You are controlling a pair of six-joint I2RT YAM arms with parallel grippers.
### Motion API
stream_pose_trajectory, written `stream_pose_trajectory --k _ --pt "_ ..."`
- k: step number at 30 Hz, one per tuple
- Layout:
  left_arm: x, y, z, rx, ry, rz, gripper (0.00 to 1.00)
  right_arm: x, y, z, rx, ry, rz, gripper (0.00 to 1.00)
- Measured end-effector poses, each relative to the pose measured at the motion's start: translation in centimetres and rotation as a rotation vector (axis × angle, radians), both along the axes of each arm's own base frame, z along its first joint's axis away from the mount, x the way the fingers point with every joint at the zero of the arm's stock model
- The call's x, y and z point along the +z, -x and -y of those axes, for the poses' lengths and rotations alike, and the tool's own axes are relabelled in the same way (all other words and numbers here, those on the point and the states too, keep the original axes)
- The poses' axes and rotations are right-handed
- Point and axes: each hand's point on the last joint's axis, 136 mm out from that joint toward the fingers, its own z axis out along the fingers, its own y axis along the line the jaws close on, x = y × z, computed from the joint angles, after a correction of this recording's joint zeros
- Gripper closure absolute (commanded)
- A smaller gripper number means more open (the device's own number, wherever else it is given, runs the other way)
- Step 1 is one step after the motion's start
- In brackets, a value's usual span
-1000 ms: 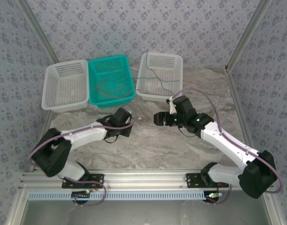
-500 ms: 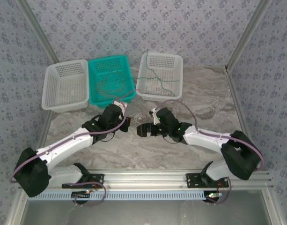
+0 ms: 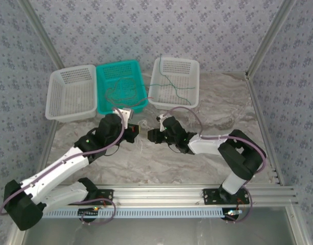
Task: Untangle the cables
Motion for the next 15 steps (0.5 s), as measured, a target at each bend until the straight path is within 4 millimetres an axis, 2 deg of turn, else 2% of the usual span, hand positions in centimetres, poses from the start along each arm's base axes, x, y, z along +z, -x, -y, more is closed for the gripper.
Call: stream_pose_trajectory --k 3,5,10,15 --pt "0.8 0.2 -1.0 0.032 0.003 0.022 1.00 0.4 -0.4 0.9 -0.031 0.012 0.007 1.00" --pt "1.3 0.3 -1.7 0.053 0.005 0.030 1.00 0.7 -1.0 2.2 -0.068 0.021 0.012 1.00" --pt "2.4 0.2 -3.2 0.102 0.015 0.053 1.00 0.5 -3.0 7.7 -0.214 0.067 -0.002 1.00" --pt "2.4 0.1 -4.1 0.131 0.008 0.052 1.00 -1.8 -3.8 14.0 -0.360 0.121 -0.074 1.00"
